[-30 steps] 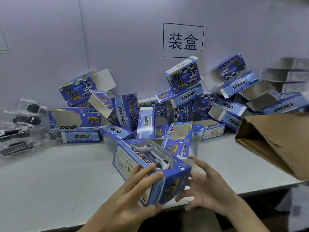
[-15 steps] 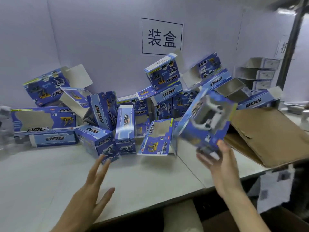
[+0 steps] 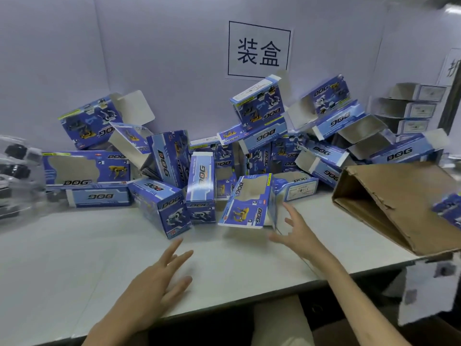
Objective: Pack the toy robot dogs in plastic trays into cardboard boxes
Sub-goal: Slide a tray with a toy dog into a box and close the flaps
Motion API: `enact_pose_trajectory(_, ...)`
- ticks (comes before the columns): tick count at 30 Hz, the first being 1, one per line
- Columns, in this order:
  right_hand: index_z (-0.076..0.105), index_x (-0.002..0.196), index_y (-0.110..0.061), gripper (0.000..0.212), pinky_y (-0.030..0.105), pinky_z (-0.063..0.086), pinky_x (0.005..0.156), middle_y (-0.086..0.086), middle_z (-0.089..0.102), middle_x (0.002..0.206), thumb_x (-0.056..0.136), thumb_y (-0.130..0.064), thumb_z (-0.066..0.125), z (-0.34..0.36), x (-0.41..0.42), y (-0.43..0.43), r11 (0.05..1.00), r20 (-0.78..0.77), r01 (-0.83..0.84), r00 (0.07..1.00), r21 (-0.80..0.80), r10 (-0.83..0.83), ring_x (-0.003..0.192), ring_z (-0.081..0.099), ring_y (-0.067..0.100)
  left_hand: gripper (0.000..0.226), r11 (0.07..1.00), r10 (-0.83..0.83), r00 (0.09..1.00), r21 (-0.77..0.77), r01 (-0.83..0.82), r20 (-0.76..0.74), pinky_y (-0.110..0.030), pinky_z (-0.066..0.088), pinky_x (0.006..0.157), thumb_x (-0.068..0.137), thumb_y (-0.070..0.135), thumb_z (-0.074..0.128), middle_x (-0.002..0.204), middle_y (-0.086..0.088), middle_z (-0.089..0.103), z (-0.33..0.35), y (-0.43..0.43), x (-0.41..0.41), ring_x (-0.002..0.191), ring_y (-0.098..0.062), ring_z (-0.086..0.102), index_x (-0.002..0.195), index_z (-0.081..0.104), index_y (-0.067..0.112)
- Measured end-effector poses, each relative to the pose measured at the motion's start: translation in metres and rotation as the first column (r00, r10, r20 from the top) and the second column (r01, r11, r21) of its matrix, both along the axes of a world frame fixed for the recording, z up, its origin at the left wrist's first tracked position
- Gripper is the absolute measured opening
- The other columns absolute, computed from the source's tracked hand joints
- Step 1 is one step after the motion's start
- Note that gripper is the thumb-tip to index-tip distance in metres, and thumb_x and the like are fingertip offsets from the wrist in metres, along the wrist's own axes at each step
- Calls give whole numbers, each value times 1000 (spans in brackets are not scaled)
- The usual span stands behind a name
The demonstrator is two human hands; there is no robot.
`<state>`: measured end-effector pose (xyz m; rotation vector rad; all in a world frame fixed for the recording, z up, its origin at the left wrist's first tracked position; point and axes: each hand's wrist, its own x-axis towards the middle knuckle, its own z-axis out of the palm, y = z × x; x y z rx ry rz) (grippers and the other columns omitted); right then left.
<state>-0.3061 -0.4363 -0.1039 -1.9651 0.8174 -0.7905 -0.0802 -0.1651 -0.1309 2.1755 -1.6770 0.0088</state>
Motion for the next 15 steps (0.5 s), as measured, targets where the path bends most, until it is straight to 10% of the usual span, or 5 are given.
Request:
enact_pose_trajectory(4, 34, 151, -16, 92, 30, 42, 106, 1, 34, 148, 73, 2, 79, -11, 46, 16, 974, 25, 49, 999, -222, -45, 133, 41, 13, 51, 1000, 29, 1000, 8, -29, 2, -22, 42, 93, 98, 61, 36, 157, 33, -10, -5, 0, 3, 111, -1, 58, 147, 29, 50)
enact_pose_trajectory(10, 69, 88, -10, 8, 29, 50, 74, 0, 67, 81, 83, -6, 73, 4, 65, 9, 889, 274, 411, 895, -204, -351, 85, 69, 26, 38, 999, 34, 999, -31, -33, 3, -22, 41, 94, 98, 58, 38, 156, 30, 17, -7, 1, 5, 112, -3, 57, 134, 44, 49)
enact_pose_trajectory(15, 50, 107, -17, 57, 29, 41, 76, -4, 47, 106, 68, -26, 91, -2, 66, 2, 950, -42, 241, 966, -196, -254, 94, 52, 15, 32, 998, 9, 1000, -58, -8, 15, -16, 37, 95, 99, 54, 41, 144, 26, 40, -7, 1, 5, 119, 2, 51, 125, 55, 42)
